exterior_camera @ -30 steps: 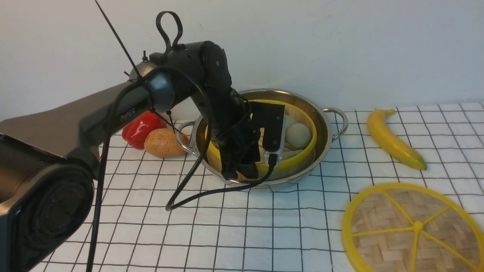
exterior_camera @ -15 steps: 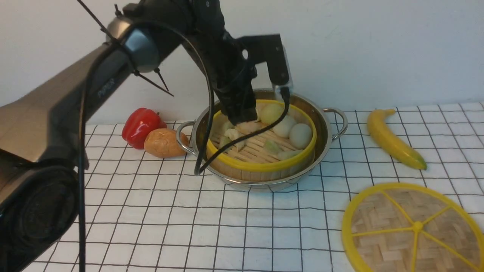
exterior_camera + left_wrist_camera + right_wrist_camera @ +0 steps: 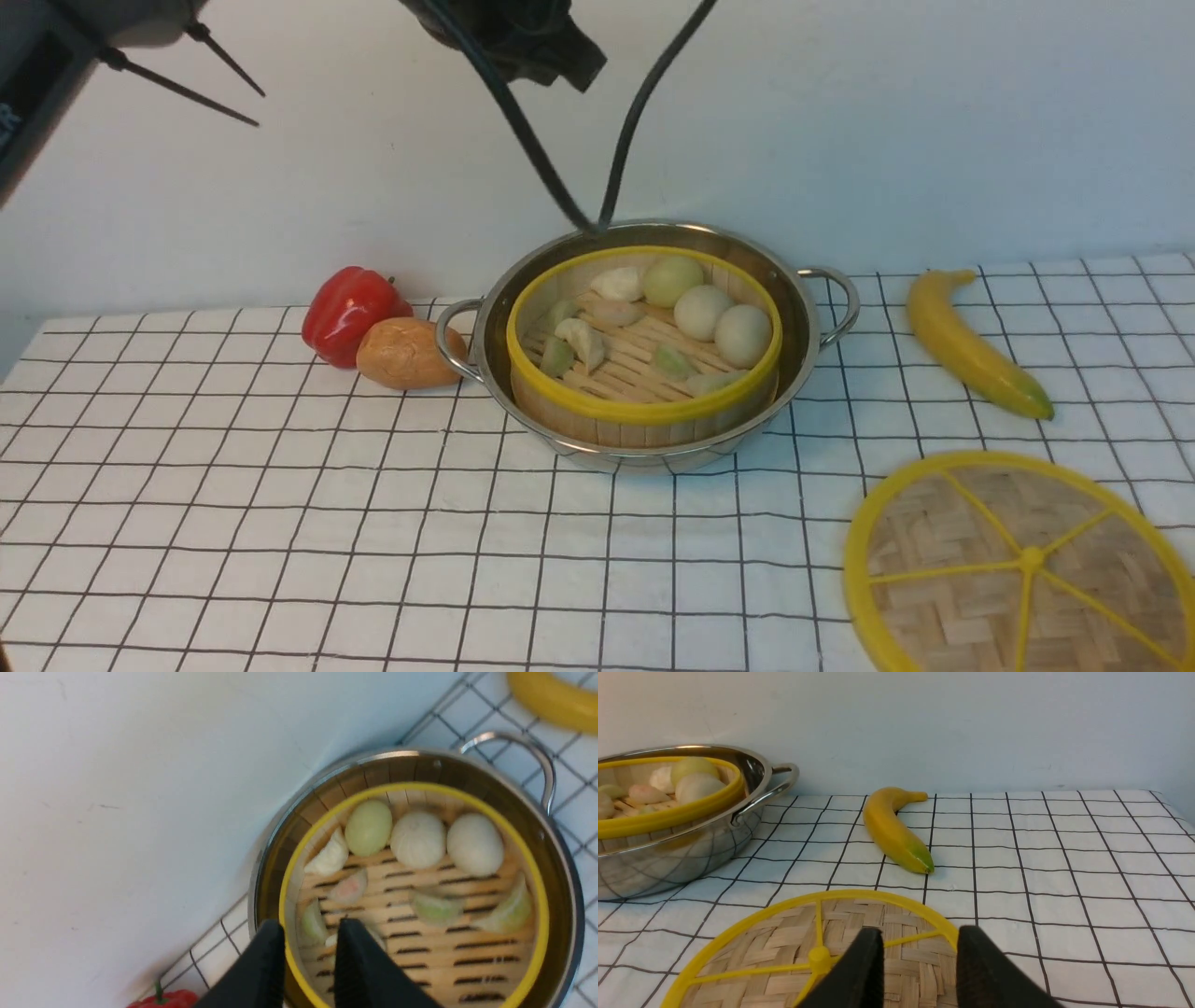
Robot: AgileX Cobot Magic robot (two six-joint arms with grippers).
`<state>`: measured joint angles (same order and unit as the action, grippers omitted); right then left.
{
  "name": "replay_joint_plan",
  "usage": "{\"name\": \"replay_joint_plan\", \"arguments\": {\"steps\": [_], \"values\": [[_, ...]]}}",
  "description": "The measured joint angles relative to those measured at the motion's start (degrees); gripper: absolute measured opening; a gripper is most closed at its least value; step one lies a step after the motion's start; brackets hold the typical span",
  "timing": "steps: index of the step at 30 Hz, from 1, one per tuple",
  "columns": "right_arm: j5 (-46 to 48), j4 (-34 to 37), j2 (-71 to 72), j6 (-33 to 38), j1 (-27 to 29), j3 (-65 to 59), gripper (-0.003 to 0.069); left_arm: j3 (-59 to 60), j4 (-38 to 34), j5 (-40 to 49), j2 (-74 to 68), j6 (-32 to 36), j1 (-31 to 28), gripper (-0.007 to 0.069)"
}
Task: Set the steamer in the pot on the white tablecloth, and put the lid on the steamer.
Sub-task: 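Move the gripper down to the bamboo steamer lid and grasp its center knob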
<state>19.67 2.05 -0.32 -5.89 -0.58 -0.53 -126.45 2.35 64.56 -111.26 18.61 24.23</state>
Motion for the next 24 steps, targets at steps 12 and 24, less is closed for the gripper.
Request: {"name": "replay_joint_plan", "arguments": {"steps": [12,24], "values": [[0.00,0.00,0.00,0.00,0.00,0.00,0.0244,2.88,0.94,-5.75,2.35,-5.10,-2.73,0.0094],[0.00,0.00,0.00,0.00,0.00,0.00,0.0244,52.80,-0.14,-26.88,44.62,-8.57,-17.99,0.0117]]}}
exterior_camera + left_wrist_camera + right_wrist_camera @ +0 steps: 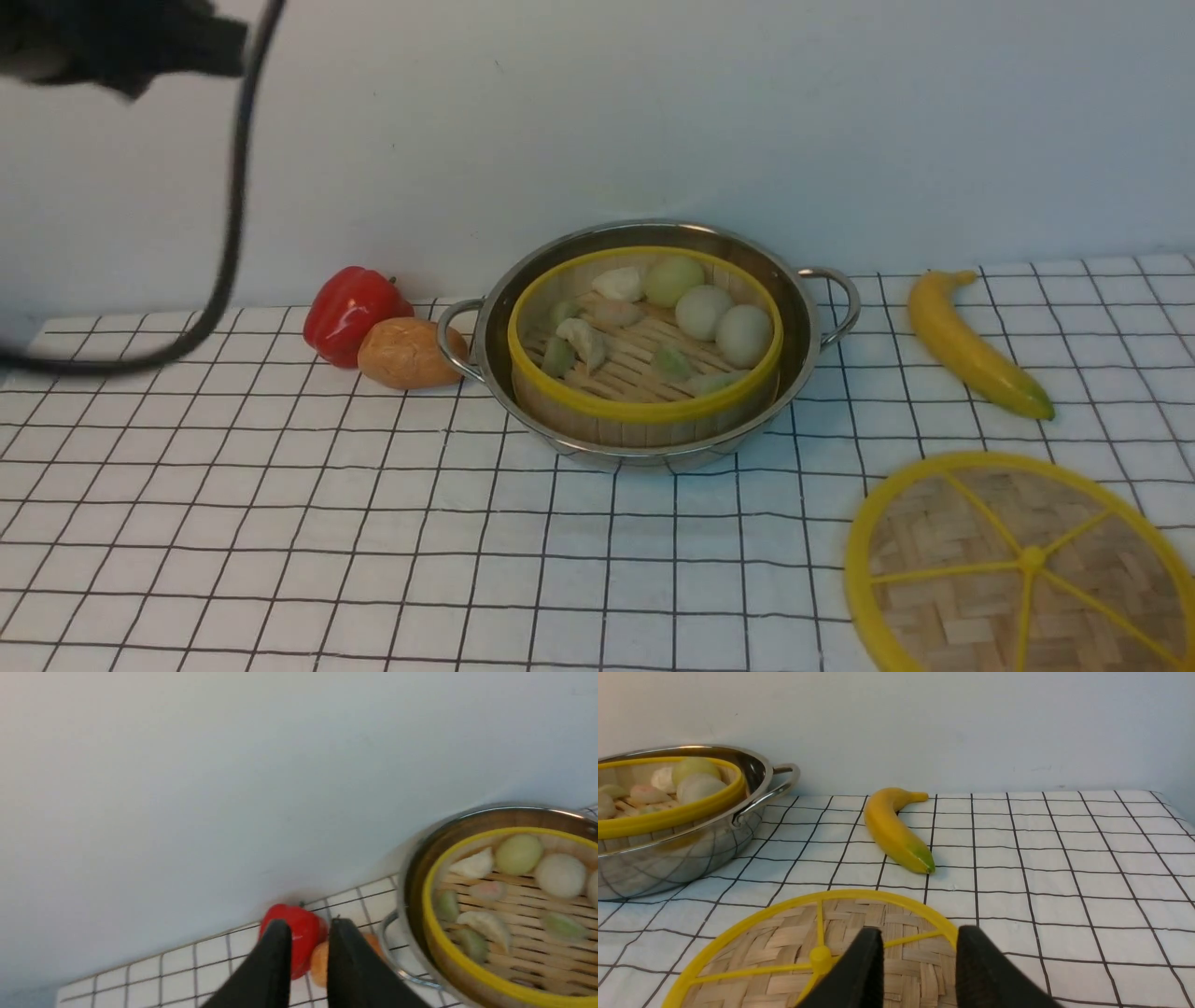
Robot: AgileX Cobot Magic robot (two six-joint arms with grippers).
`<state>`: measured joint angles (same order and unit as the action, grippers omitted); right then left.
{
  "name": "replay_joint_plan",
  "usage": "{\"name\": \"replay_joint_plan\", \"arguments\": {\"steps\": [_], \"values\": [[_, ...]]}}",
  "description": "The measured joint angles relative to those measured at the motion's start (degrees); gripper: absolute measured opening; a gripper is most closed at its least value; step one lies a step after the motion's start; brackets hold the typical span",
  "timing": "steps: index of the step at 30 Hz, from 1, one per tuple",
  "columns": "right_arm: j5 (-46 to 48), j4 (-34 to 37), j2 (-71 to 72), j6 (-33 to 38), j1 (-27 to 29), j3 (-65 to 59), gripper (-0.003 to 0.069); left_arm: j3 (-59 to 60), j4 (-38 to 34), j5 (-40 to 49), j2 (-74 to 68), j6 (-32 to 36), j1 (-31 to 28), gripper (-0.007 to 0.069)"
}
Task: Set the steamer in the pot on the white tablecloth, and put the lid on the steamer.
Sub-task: 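Move the gripper down to the bamboo steamer lid and grasp its center knob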
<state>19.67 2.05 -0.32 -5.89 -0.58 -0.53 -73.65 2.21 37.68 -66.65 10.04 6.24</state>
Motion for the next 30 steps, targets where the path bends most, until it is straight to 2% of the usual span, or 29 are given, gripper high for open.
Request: {"name": "replay_joint_plan", "arguments": {"steps": [6,10,15,19,30], "values": [[0.00,0.00,0.00,0.00,0.00,0.00,0.0244,27.73,-1.55,-11.78,18.43,0.00,-11.86,0.0126],[0.00,0.00,0.00,0.00,0.00,0.00,0.0244,43.40,-1.67,-17.22,32.03,0.00,-16.56,0.0129],[0.00,0.00,0.00,0.00,0.00,0.00,0.0244,58.22,-2.21,-21.29,50.57,-0.06,-17.33,0.0138],[0.00,0.00,0.00,0.00,0.00,0.00,0.0244,65.78,-2.68,-21.43,60.55,-0.19,-17.33,0.0138],[0.00,0.00,0.00,0.00,0.00,0.00,0.0244,74.07,-2.95,-19.57,66.12,-2.45,-17.33,0.0150]]}}
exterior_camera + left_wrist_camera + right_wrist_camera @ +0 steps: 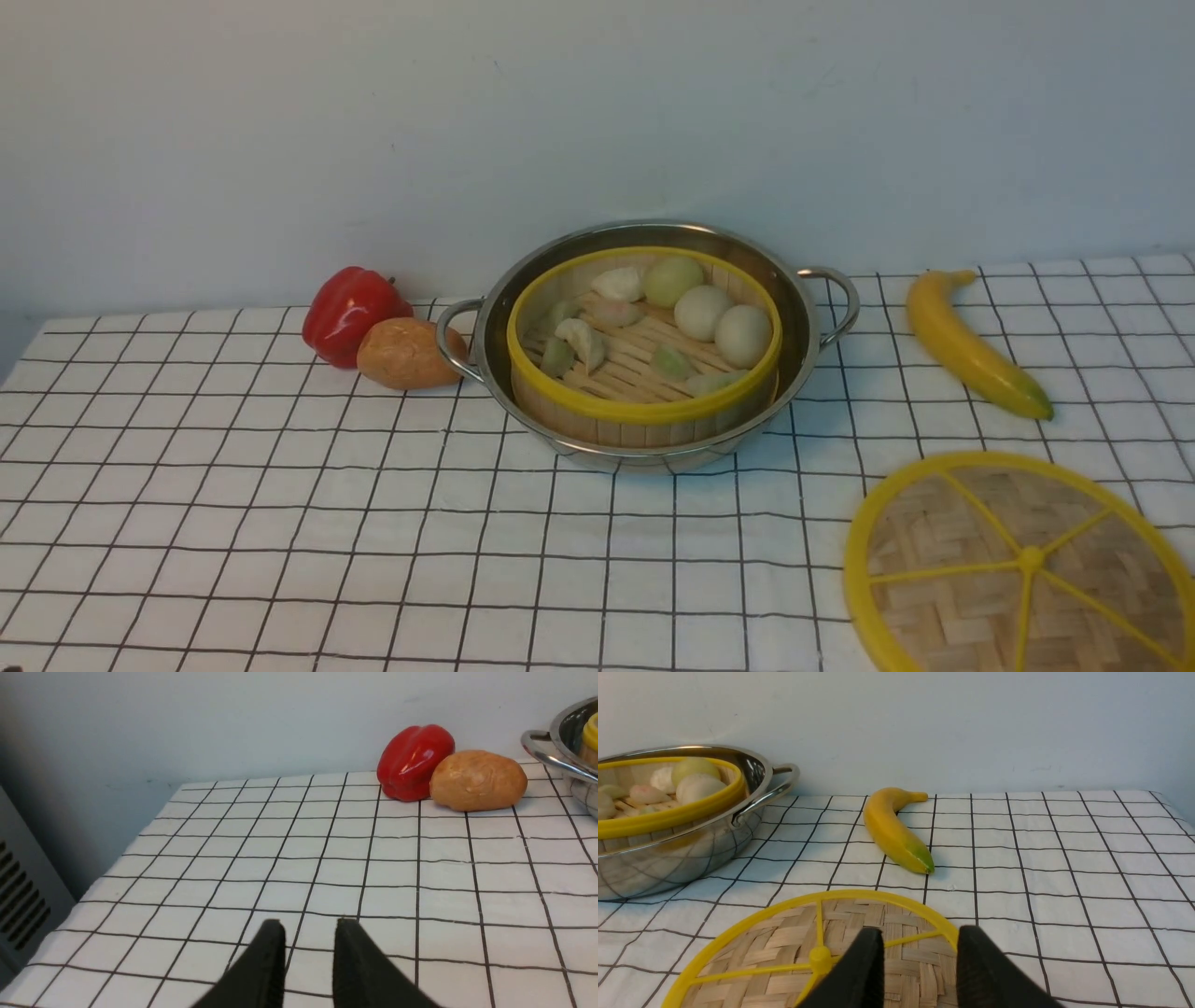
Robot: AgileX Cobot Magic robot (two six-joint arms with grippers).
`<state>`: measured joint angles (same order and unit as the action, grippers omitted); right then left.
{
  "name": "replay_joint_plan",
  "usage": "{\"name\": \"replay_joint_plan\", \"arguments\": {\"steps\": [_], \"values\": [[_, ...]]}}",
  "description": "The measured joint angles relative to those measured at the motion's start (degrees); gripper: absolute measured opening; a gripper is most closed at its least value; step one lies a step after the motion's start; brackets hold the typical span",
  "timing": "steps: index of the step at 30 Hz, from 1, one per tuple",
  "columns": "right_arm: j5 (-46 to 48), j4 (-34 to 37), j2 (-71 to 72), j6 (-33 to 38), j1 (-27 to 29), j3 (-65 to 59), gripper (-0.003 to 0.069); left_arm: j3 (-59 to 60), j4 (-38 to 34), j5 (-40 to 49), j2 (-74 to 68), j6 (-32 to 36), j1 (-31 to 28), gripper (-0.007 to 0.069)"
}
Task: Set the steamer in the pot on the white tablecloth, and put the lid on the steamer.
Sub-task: 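Move the gripper down to the bamboo steamer lid and grasp its center knob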
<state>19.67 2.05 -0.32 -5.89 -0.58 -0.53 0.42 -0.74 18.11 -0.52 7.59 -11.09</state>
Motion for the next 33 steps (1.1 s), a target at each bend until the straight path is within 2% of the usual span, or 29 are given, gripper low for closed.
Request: {"name": "replay_joint_plan", "arguments": {"steps": [16,33], "values": [[0.00,0.00,0.00,0.00,0.00,0.00,0.0244,0.00,-0.87,0.67,0.52,-3.15,1.91,0.0183],[0.00,0.00,0.00,0.00,0.00,0.00,0.0244,0.00,-1.03,0.69,0.54,-3.48,1.91,0.0212]]}}
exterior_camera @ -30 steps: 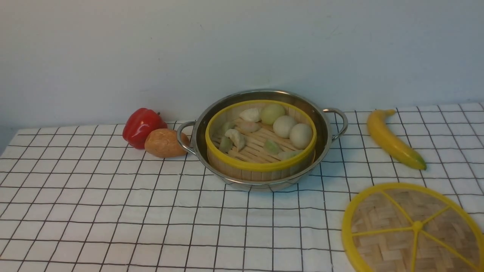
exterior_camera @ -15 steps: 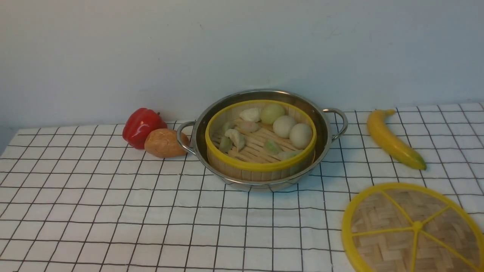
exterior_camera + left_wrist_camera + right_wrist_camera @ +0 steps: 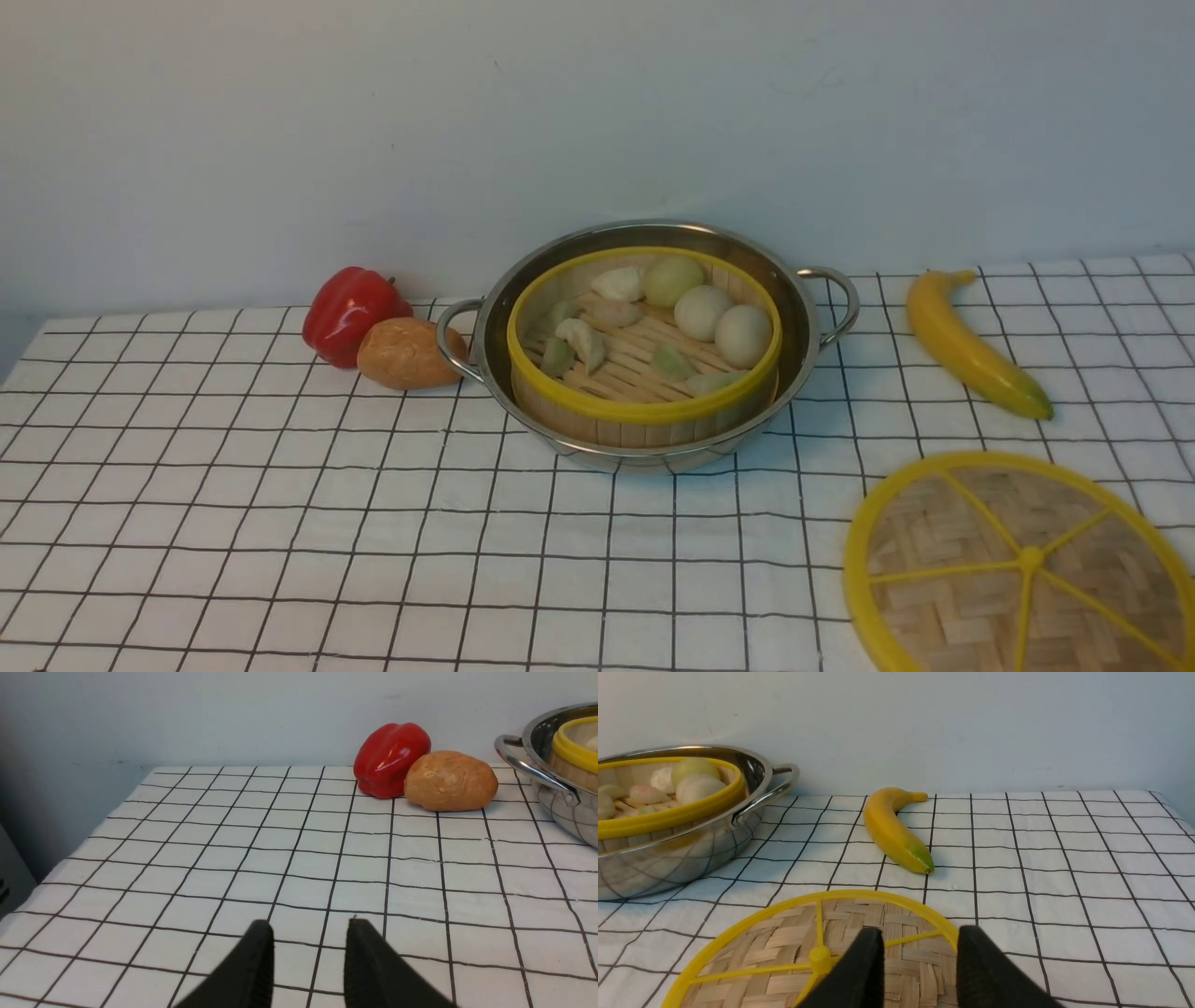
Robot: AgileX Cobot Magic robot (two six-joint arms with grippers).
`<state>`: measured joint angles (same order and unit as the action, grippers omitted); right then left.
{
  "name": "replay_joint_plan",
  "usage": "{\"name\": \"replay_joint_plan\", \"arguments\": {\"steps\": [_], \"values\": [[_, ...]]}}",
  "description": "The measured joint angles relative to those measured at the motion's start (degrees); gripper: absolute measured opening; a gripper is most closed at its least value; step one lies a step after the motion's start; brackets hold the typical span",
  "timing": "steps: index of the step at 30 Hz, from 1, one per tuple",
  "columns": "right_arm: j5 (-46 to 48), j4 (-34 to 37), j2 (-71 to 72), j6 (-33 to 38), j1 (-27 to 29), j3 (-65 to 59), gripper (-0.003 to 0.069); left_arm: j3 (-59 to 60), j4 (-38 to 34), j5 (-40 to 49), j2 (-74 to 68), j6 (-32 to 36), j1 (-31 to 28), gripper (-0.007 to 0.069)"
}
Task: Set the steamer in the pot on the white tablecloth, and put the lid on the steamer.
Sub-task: 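Move the gripper down to the bamboo steamer lid and grasp its center knob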
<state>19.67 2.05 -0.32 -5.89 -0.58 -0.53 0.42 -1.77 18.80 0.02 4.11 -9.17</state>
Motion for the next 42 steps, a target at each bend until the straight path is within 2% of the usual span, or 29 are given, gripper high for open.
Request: {"name": "replay_joint_plan", "arguments": {"steps": [9,12,18,21,25,26,29,42], "values": [[-0.07,0.00,0.00,0.00,0.00,0.00,0.0244,0.00,0.00,0.00,0.00,0.00,0.00,0.0223],[-2.69,1.55,0.00,-1.39,0.00,0.12,0.0244,0.00,0.00,0.00,0.00,0.00,0.00,0.0233],[-2.75,2.76,-1.58,-1.75,0.00,7.73,0.0244,0.00,0.00,0.05,0.00,0.00,0.00,0.0243],[-0.25,3.08,-7.18,-1.42,0.00,13.79,0.0244,0.00,0.00,0.05,0.00,0.00,0.00,0.0243],[8.14,5.00,-17.44,0.12,0.00,21.60,0.0244,0.00,0.00,0.05,0.00,0.00,0.00,0.0243],[14.12,5.76,-22.07,2.84,0.00,25.64,0.0244,0.00,0.00,0.05,0.00,0.00,0.00,0.0243],[22.76,6.94,-30.27,6.34,0.00,31.54,0.0244,0.00,0.00,0.18,0.00,0.00,0.00,0.0243],[28.10,9.31,-53.65,8.20,0.00,38.46,0.0244,0.00,-0.02,0.23,0.00,0.00,0.00,0.0243]]}}
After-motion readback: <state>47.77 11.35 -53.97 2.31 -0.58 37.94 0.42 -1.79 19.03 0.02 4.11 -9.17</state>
